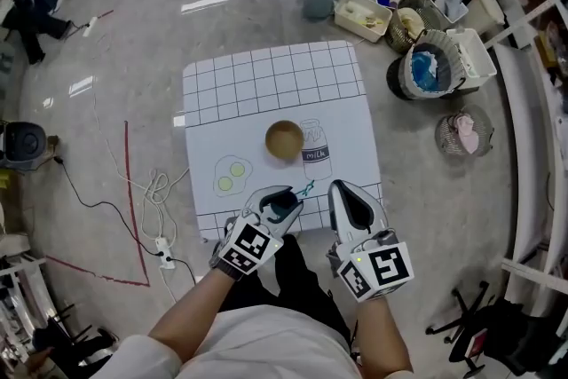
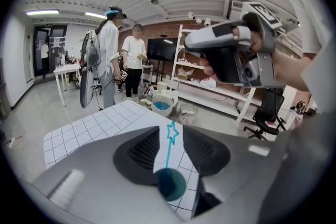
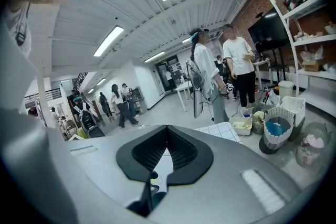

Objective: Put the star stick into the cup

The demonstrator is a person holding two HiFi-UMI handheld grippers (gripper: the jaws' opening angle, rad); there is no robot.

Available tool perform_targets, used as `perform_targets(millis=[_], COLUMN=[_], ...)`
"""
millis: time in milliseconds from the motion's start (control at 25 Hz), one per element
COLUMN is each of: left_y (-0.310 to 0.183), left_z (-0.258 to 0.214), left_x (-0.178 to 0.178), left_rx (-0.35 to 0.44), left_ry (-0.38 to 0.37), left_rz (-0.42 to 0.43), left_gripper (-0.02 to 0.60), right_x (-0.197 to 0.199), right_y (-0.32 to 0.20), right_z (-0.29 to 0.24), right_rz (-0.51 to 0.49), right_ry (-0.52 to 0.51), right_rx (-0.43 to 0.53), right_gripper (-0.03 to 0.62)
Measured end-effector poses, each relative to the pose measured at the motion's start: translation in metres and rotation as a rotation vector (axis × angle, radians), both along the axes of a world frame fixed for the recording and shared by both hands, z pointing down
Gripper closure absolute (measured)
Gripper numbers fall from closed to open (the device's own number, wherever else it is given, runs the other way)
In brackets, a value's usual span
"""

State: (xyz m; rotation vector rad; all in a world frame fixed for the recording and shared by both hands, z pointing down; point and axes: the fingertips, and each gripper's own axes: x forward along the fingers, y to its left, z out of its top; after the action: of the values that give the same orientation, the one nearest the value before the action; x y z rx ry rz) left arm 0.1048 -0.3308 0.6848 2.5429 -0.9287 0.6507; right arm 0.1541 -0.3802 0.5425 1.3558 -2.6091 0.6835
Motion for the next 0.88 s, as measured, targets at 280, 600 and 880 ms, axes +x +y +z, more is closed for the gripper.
perform_targets(millis=[280, 600, 880], left_y=[-0.001, 0.006, 0.017], left_z=[-0.037, -0.088, -0.123], left_x=[-0.021, -0.046, -0.077], left_rx=[0.032, 0.085, 0.122], left_ry=[0.061, 0.144, 0.179], left_rz=[-0.039, -0.08, -0.114], left_gripper=[0.442, 0.508, 0.574], right_x=[-0.018, -0.039, -0.064], right_y=[0.018, 0.045, 0.07], right_z=[-0.009, -0.028, -0.048], right_rz=[0.011, 0.041, 0.059], right_ry=[0.002, 0.011, 0.026], right_rx=[0.013, 0.055, 0.1], right_gripper=[0.583, 0.583, 0.583])
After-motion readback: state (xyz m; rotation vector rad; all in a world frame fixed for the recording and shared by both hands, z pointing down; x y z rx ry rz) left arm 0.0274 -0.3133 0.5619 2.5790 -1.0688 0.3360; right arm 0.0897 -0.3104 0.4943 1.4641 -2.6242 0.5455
